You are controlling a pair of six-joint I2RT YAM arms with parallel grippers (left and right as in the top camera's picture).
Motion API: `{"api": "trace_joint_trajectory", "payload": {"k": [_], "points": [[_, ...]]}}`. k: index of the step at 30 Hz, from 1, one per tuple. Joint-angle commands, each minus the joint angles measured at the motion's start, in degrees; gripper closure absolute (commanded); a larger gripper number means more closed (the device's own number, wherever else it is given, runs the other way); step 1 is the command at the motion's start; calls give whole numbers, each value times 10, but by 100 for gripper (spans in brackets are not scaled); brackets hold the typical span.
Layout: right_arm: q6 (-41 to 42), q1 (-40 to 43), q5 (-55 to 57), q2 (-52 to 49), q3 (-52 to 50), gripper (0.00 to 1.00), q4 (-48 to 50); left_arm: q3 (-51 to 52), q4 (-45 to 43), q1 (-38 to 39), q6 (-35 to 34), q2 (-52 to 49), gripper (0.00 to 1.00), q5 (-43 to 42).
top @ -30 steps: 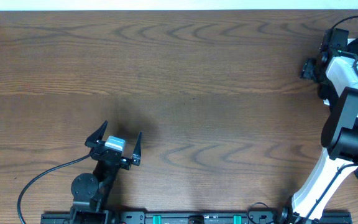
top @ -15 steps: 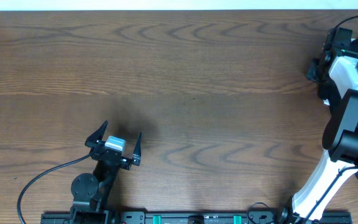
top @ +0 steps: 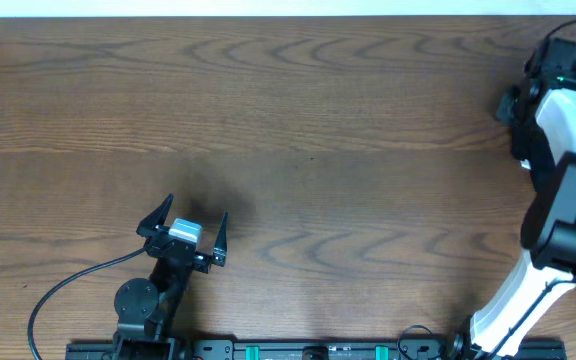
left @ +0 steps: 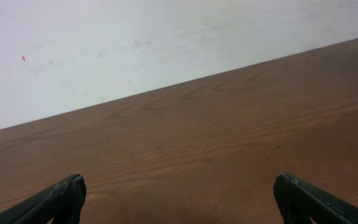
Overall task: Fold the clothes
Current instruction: 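Drag the black shirt with the right gripper toward the table center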
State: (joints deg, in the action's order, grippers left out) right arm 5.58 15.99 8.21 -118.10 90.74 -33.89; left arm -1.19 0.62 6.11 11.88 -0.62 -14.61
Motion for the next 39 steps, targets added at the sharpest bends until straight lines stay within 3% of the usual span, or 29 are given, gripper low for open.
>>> {"api": "trace_joint_trajectory", "payload": {"k": [1,11,22,29,34,39], "points": [[-1,-14,-43,87,12,99,-2,10,20,2,3,4,2,-3],[-1,-137,-118,188,12,99,-63,10,20,2,3,4,2,-3],[64,-416,-185,109,10,99,-41,10,20,2,3,4,2,-3],[64,-580,-188,32,10,99,-7,10,20,2,3,4,2,-3],[32,-652,-188,17,10,99,4,10,20,2,3,4,2,-3],[25,-675,-188,33,11,98,6,10,20,2,3,4,2,-3]]}}
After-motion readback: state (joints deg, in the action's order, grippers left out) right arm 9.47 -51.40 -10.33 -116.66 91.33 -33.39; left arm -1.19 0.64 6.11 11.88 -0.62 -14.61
